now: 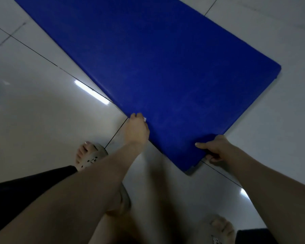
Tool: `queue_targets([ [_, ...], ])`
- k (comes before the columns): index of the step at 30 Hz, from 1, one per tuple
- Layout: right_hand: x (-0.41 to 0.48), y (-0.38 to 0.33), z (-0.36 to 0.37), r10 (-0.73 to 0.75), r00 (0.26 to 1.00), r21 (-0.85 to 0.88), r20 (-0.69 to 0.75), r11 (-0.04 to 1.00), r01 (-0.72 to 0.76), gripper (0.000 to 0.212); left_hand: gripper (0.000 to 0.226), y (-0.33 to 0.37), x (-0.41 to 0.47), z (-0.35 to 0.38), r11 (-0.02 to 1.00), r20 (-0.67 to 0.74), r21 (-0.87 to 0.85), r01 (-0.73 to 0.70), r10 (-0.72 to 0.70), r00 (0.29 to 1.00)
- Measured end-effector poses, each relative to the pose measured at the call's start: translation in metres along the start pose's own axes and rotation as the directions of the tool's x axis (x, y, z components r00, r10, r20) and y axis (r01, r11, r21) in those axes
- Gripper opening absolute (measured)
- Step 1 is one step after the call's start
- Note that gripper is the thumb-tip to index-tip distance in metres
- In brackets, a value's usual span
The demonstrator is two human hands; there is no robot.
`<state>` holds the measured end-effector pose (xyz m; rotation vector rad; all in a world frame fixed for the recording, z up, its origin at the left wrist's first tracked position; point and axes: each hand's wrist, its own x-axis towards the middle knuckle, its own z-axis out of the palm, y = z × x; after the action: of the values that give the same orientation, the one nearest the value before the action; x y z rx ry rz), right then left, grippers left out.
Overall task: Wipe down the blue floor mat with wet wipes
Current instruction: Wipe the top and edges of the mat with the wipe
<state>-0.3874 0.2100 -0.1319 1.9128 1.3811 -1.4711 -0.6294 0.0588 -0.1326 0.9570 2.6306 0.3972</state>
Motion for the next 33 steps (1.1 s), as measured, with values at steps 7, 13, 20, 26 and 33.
queue_targets([
  [7, 0.002, 0.000, 0.001, 0.011, 1.000, -0.031, -0.012, 0.999, -0.011, 0.062, 0.016, 0.051, -0.100, 0.040, 0.978, 0.214, -0.125, -0.169, 0.193, 0.958],
  [13, 0.003, -0.002, 0.001, 0.043, 0.999, -0.034, -0.011, 0.998, -0.043, 0.056, 0.033, 0.078, -0.155, 0.055, 0.823, 0.493, -0.060, -0.564, 0.516, 0.700],
  [20, 0.002, 0.001, -0.001, -0.007, 1.000, 0.015, 0.011, 1.000, 0.006, 0.056, 0.022, 0.021, -0.055, 0.020, 0.808, 0.341, 0.199, -0.555, 0.474, 0.812],
  [26, 0.003, 0.003, -0.001, -0.018, 1.000, 0.038, 0.016, 0.999, 0.017, 0.054, 0.016, -0.003, -0.017, 0.002, 0.998, -0.003, -0.049, 0.024, -0.024, 1.000],
  [33, 0.005, 0.002, -0.003, 0.021, 1.000, 0.053, 0.007, 0.998, -0.021, 0.057, 0.016, 0.040, -0.122, 0.043, 0.978, 0.236, -0.209, -0.026, 0.076, 0.969],
])
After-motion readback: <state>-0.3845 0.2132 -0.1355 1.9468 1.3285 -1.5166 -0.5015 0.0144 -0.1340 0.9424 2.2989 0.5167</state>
